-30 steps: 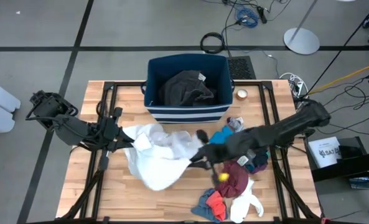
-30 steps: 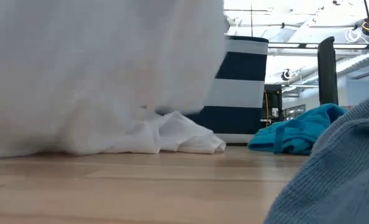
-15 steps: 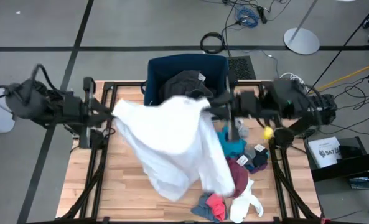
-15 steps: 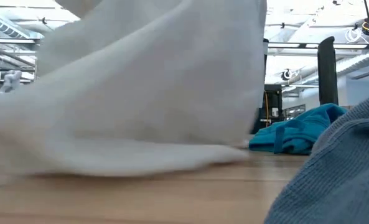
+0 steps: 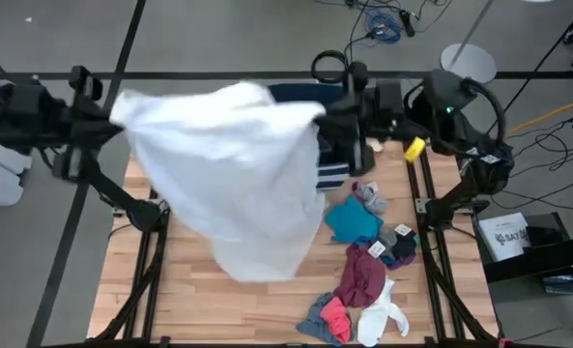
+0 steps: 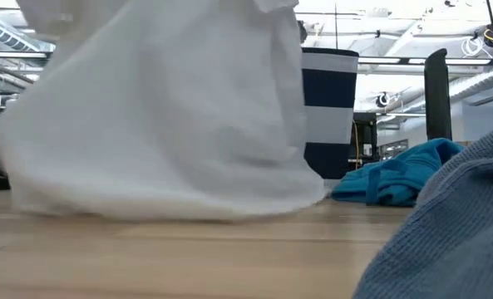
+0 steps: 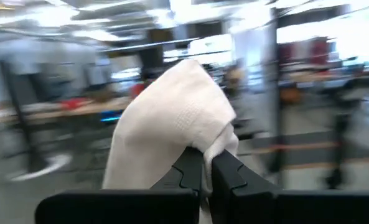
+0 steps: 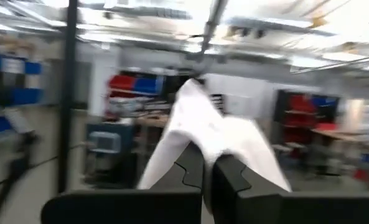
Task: Sort clothes
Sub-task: Put the white polo shirt into the blue laundry organizer
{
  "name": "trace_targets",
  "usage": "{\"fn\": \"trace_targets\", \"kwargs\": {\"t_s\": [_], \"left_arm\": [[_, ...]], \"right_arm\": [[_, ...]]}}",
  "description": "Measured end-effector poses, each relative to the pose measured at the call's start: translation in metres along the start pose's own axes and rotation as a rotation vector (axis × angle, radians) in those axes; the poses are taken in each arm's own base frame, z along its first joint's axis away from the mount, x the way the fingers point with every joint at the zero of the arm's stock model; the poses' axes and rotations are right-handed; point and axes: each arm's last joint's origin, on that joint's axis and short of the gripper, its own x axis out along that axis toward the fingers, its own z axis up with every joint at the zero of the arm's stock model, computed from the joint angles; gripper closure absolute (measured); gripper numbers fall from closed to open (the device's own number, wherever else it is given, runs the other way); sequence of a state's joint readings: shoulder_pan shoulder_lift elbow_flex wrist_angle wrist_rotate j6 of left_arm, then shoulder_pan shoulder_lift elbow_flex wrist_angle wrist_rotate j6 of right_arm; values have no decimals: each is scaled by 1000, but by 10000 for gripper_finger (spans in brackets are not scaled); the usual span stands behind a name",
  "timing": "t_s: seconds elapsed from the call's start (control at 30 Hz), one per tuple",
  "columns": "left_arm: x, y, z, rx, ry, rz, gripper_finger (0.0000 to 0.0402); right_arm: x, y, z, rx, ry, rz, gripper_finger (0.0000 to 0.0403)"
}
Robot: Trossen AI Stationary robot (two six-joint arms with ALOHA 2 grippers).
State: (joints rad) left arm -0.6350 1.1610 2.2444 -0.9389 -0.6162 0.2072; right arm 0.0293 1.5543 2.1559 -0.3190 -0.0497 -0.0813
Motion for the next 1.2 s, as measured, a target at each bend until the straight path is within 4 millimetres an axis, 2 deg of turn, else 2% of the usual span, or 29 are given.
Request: {"fn": "trace_targets", "kwargs": {"t_s": [0.07,0.17,0.3,0.43,0.53,0.6,0.7,0.87,1.03,1.2], "left_arm": [[2,-5,-2,-37,1,-110,394],[17,-21,-14,-38,80,-190,394],[50,-55,-36,-7,208,-235,394],[79,-97,-57,50,309,-307,394],[89,-127,-65,77,350,-328,394],[94,-144,-74,119,396,-291,394],[100,-158,-96,162,537,-207,394],[102,-161,-125,157,697,-44,394],[98,-150,-165,100,796,90,394],[82,-138,-212,-7,827,150,394]], "right_arm": [[-1,17,-2,31,40,65,403],[-2,49,-8,24,113,164,403],[-3,98,-19,-11,215,176,403],[-7,152,-24,-23,229,238,403],[-15,187,-32,-88,296,181,403],[-18,200,-46,-142,403,97,403],[-18,204,-72,-140,579,37,403],[-11,195,-111,-116,809,-64,403],[3,172,-143,-94,993,-92,403],[9,155,-180,-26,1108,-45,403]]}}
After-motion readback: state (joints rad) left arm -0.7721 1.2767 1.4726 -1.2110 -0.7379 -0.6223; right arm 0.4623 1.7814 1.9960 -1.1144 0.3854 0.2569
